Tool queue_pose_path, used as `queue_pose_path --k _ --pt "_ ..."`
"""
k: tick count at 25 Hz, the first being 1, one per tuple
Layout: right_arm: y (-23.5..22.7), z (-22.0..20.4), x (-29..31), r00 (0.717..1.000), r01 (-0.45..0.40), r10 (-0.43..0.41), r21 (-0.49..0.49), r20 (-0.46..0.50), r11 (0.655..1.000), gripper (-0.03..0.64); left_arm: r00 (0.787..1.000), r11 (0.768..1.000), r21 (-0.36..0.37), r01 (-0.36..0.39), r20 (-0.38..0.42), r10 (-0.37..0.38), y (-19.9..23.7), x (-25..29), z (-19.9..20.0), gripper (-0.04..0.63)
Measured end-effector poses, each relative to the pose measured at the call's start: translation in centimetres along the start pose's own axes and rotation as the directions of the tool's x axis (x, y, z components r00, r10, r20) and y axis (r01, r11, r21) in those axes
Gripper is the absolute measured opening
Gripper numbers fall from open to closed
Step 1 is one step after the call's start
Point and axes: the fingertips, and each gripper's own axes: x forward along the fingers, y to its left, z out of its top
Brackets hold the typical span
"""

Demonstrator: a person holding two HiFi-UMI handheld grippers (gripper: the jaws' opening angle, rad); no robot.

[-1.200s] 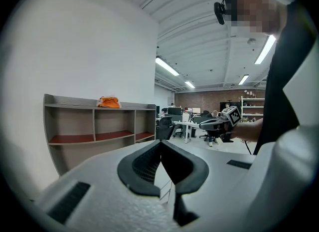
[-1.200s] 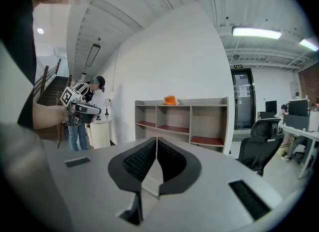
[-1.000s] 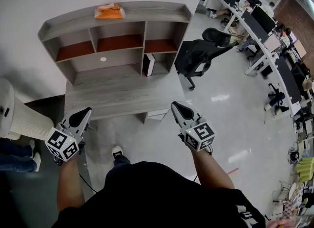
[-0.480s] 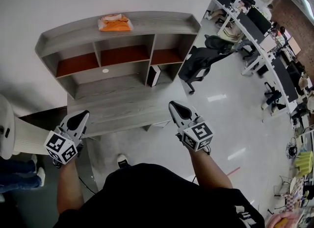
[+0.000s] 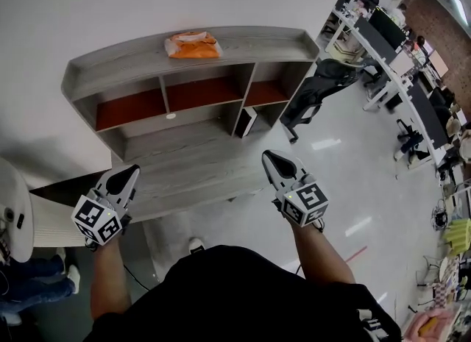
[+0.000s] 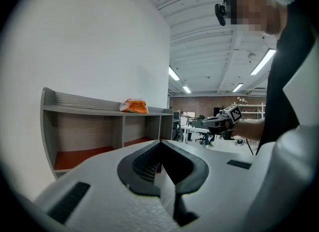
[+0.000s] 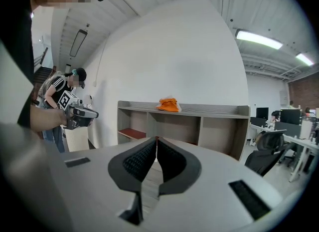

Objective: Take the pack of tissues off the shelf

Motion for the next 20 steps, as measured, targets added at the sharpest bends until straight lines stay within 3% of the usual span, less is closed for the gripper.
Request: queue_pose_path --k 12,20 --pt "2.5 2.3 5.5 0.999 0.032 -0.032 -0.044 -0.009 0.999 0.017 0.998 0.999 -0.006 0.054 0.014 -0.054 6.2 -0.4 -0.1 0.017" --pt "2.1 3.1 6.8 1.0 0.027 -0.028 -0.053 -0.006 0.998 0.017 0.998 0.998 -0.002 0.058 0.016 -0.058 7.0 0.0 -0.4 0.018"
